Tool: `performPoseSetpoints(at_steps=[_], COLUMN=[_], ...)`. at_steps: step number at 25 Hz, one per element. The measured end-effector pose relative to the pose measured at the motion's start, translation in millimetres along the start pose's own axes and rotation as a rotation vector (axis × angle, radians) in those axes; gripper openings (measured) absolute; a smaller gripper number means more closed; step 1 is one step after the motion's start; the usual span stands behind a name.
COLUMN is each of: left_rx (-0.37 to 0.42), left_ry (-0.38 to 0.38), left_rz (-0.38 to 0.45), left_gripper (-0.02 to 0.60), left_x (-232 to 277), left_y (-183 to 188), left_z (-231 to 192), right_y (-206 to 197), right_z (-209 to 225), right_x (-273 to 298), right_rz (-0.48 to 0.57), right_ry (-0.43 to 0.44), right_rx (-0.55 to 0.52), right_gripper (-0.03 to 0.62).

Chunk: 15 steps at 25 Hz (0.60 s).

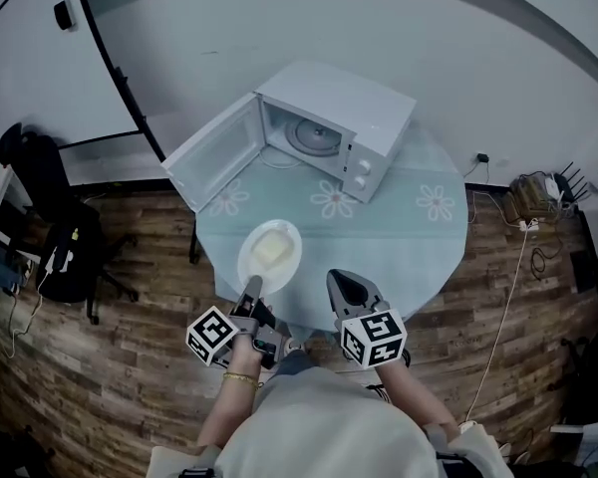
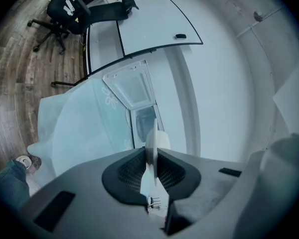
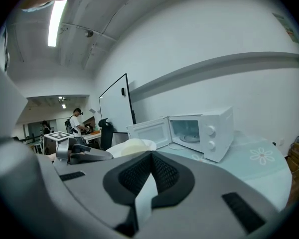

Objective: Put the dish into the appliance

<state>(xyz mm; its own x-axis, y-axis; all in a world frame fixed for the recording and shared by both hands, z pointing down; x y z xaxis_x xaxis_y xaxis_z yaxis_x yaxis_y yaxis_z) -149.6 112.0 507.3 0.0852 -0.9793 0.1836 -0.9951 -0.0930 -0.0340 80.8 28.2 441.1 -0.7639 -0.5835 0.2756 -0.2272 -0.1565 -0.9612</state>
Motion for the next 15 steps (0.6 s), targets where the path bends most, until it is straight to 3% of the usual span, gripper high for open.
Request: performPoseSetpoints(at_steps=[15], left_rx=[0.007], left_ry=[0.010], left_rz=[-0.112], left_gripper=[0.048], left_x=[108.2], left_y=[76.8], left_z=[11.5], right_y=[20.1], right_z=[29.6], right_x=[99.8], right_rz=[-0.025], right_ry=[-0.095], right_rx=[0.030], right_gripper=[0.005])
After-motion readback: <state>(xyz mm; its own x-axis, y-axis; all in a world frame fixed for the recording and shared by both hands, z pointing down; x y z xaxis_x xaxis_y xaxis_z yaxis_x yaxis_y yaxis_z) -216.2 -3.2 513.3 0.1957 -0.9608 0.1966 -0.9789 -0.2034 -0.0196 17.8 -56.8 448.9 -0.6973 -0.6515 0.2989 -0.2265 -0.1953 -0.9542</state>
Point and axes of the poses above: the fingertips, and each gripper's own axes: x forward along the fingers, z to its right, y out of its top, the point moved 9 cm from there along -x, backward along the fingers, and after that the axes turned 12 degrees about -x, right-handed, at the moved point
